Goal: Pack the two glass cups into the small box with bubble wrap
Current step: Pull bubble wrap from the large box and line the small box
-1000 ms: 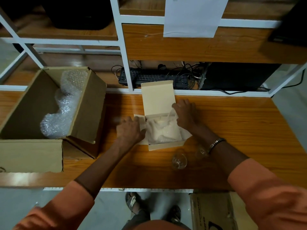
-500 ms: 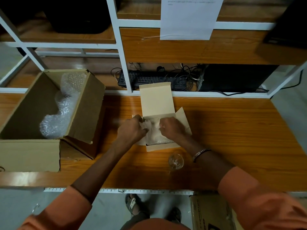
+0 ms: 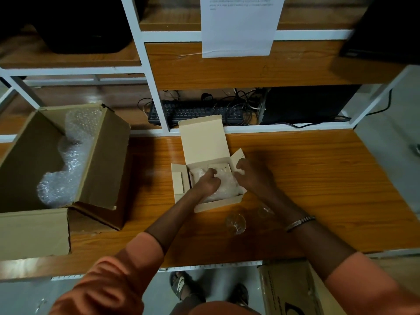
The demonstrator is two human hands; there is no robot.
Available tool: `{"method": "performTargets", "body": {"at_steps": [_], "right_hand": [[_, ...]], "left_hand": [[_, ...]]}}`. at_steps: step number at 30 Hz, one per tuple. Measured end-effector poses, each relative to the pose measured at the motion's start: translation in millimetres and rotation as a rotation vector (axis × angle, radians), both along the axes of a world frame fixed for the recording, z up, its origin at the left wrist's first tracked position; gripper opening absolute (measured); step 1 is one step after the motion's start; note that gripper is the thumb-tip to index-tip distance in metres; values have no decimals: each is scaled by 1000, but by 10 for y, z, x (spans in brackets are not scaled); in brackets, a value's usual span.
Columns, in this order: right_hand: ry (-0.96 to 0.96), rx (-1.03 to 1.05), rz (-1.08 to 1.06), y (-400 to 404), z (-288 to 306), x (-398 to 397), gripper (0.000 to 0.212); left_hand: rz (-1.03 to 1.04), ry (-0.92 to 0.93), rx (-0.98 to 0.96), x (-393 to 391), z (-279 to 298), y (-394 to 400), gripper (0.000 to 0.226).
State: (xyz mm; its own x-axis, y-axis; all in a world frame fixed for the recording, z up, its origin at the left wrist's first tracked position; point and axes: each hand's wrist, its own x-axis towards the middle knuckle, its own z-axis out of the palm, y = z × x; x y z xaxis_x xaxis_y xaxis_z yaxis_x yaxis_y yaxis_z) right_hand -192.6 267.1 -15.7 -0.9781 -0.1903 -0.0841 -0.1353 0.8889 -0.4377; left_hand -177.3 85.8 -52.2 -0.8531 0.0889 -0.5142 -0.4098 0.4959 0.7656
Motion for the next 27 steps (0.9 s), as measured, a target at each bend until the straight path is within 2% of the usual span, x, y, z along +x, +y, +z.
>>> {"method": "performTargets", "body": {"at_steps": [3, 6, 8, 11, 13, 16, 18, 23, 27], "right_hand": [[-49, 9, 37, -15, -55, 71, 41], [-89, 98, 109, -151, -154, 125, 47], [-71, 170, 125, -249, -153, 128, 48], [-122, 249, 133, -366, -138, 83, 52], [-130, 287, 139, -414, -146, 56, 47], [-67, 291, 183, -436, -188, 22, 42], [-28, 287, 225, -429, -226, -1, 46], [-7, 312, 363, -451, -330, -70, 47], [3, 370, 438, -468, -458, -79, 40]], "left_hand": [[-90, 97, -137, 8, -3, -3, 33], [-196, 251, -313, 43, -88, -45, 57], [-278, 344, -513, 96, -71, -73, 70], [-441, 460, -842, 101, -63, -106, 75], [-548, 451, -960, 77, -84, -162, 71], [-656, 411, -1077, 88, -124, -294, 60], [-661, 456, -1126, 96, -114, -361, 59], [-669, 622, -1126, 116, 32, -458, 74], [-722, 730, -1121, 144, 80, -431, 53]]}}
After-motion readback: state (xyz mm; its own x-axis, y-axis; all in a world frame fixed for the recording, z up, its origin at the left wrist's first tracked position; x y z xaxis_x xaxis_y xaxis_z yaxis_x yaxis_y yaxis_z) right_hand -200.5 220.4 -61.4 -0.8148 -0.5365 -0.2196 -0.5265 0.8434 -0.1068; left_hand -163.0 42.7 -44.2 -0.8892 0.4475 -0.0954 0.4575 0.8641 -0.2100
